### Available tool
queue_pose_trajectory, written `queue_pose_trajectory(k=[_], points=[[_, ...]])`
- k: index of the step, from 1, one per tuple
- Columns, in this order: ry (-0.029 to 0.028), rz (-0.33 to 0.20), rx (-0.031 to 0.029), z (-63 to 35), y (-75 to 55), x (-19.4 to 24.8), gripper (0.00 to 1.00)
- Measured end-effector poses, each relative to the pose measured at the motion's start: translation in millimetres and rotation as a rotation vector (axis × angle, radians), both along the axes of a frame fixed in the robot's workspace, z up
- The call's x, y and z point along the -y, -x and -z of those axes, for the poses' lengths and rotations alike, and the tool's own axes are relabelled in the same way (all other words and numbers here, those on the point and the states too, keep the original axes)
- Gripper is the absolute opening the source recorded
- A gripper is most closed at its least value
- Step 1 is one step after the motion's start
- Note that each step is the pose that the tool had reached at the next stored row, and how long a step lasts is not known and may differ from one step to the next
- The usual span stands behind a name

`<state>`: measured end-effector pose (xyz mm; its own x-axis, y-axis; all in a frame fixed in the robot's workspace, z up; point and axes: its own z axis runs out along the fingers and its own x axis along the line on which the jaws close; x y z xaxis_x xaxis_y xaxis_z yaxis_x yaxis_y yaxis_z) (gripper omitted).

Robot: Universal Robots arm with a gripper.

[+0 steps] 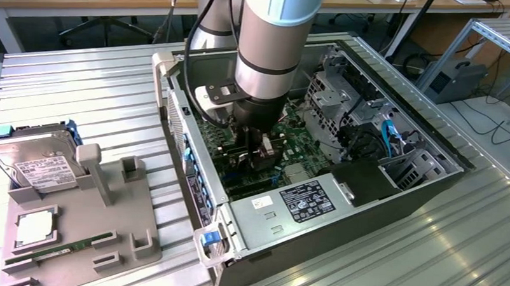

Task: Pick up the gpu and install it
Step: 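Insert the gpu into the slot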

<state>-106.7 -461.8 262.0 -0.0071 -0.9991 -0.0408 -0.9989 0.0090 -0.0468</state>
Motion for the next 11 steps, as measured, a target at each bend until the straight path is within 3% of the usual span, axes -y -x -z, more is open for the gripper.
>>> queue_pose_trajectory(k=[4, 6, 9, 11], points=[[0.0001, 0.0, -0.0002, -12.1, -0.5, -0.1, 0.64], [0.0, 0.0, -0.0001, -28.2, -0.7, -0.3, 0.64], [0.0, 0.0, -0.0001, -44.5, -0.8, -0.4, 0.64], [0.0, 0.0, -0.0001, -67.9, -0.9, -0.6, 0.64]])
